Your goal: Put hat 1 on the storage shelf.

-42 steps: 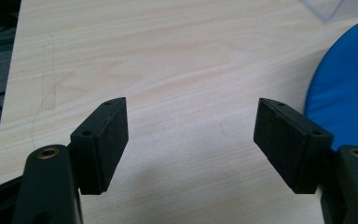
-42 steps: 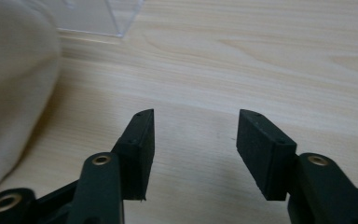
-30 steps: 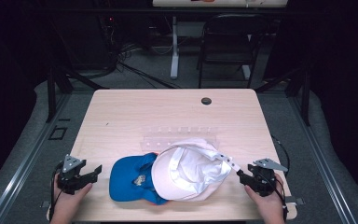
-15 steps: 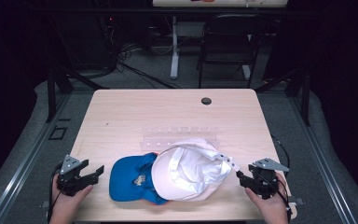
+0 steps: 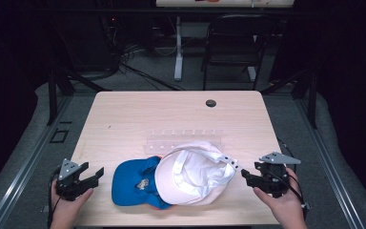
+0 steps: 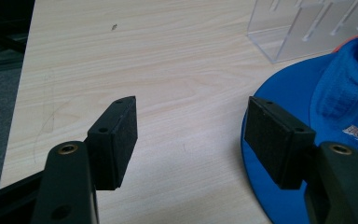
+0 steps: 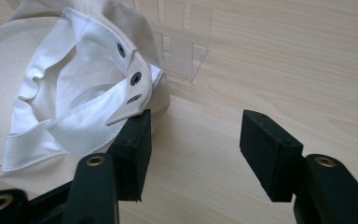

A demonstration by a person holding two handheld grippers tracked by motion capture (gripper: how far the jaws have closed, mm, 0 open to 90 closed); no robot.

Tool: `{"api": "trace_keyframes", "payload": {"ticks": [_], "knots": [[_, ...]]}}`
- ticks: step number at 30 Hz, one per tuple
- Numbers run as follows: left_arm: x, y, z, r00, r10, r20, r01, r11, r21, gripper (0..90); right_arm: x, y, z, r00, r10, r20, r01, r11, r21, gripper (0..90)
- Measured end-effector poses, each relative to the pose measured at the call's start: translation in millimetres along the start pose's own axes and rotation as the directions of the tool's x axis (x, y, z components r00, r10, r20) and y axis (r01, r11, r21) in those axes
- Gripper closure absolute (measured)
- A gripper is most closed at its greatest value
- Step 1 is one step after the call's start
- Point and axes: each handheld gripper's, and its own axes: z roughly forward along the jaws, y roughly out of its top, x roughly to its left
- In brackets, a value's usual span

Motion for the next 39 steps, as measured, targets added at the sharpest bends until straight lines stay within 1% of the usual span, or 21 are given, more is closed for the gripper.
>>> {"api": "trace_keyframes", "payload": {"ticks": [2,4,5,6,9,10,11,15,18,19,25,28,29,30,31,32,34,35,37,38,39], "knots": [[0.3,0.0,0.0,1.0000,-0.002,0.001,0.002,1.0000,0.004,34.9,-1.2,5.8,-4.2,1.0000,-0.002,0.007,0.001,1.000,0.024,44.1],[0.7,-0.5,0.7,1.0000,-0.003,0.004,0.003,1.0000,0.005,35.5,-1.7,8.5,-5.8,0.9999,-0.001,0.013,0.001,1.000,0.027,45.2],[0.7,-0.8,0.7,1.0000,-0.002,0.003,0.002,1.0000,0.007,37.1,-2.7,12.1,-7.8,0.9999,-0.001,0.011,0.000,0.999,0.045,46.6],[1.1,-1.1,0.0,0.9999,-0.011,0.007,0.010,0.9998,0.018,41.4,-3.2,16.3,-9.7,0.9997,0.020,-0.011,-0.020,0.998,0.055,48.5],[1.6,-2.3,1.8,0.9990,-0.034,0.030,0.033,0.9994,0.013,43.2,-2.5,22.2,-12.9,0.9997,0.012,-0.022,-0.011,0.998,0.068,50.0],[1.6,-2.3,1.8,0.9990,-0.034,0.030,0.033,0.9994,0.013,43.6,-2.5,22.2,-12.9,0.9997,0.012,-0.022,-0.011,0.998,0.068,50.0],[1.5,-2.6,2.8,0.9989,-0.033,0.034,0.032,0.9993,0.019,44.2,0.6,26.8,-15.2,0.9991,0.007,-0.043,-0.004,0.997,0.071,51.0],[1.8,-2.6,3.3,0.9988,-0.029,0.040,0.027,0.9991,0.034,44.4,7.9,34.9,-18.4,0.9966,0.004,-0.083,0.003,0.996,0.091,53.6],[1.9,-3.2,4.2,0.9988,-0.030,0.040,0.028,0.9992,0.029,44.4,11.7,39.3,-16.6,0.9938,0.001,-0.111,0.011,0.995,0.101,54.8],[1.9,-3.4,4.5,0.9987,-0.029,0.041,0.028,0.9992,0.029,44.4,12.4,41.1,-14.6,0.9922,0.012,-0.124,0.003,0.994,0.113,54.9],[2.0,-4.1,5.6,0.9987,-0.027,0.042,0.025,0.9990,0.035,44.4,11.8,46.5,-2.2,0.9921,0.040,-0.119,-0.021,0.988,0.155,55.3],[2.2,-4.1,6.1,0.9987,-0.026,0.044,0.024,0.9989,0.041,44.4,9.5,48.3,9.7,0.9865,0.078,-0.144,-0.049,0.979,0.198,53.6],[2.2,-4.1,6.1,0.9987,-0.026,0.044,0.024,0.9989,0.041,44.4,9.5,48.3,9.7,0.9865,0.078,-0.144,-0.049,0.979,0.198,53.6],[2.3,-4.3,6.5,0.9987,-0.025,0.045,0.023,0.9988,0.042,44.4,7.6,48.1,16.6,0.9810,0.106,-0.162,-0.070,0.974,0.214,51.5],[2.3,-4.3,6.5,0.9987,-0.025,0.045,0.023,0.9988,0.042,44.4,7.6,48.1,16.6,0.9810,0.106,-0.162,-0.070,0.974,0.214,51.5],[2.5,-4.4,6.6,0.9986,-0.026,0.046,0.024,0.9988,0.043,44.4,5.2,47.5,23.1,0.9752,0.128,-0.180,-0.084,0.969,0.231,50.8],[2.7,-4.6,6.9,0.9985,-0.027,0.047,0.025,0.9989,0.040,44.4,2.8,46.8,28.7,0.9685,0.148,-0.200,-0.098,0.966,0.240,49.7],[2.7,-4.6,6.9,0.9985,-0.027,0.047,0.025,0.9989,0.040,44.4,2.8,46.8,28.7,0.9685,0.148,-0.200,-0.098,0.966,0.240,49.7],[2.9,-4.7,7.1,0.9986,-0.026,0.046,0.025,0.9988,0.041,44.4,-0.7,45.7,35.9,0.9597,0.181,-0.215,-0.125,0.960,0.252,49.7],[2.9,-4.7,7.1,0.9986,-0.026,0.046,0.025,0.9988,0.041,44.4,-0.7,45.7,35.9,0.9597,0.181,-0.215,-0.125,0.960,0.252,49.7],[3.1,-4.7,7.0,0.9986,-0.026,0.045,0.024,0.9988,0.042,44.4,-2.1,45.5,38.2,0.9567,0.192,-0.219,-0.133,0.957,0.256,49.8]]}}
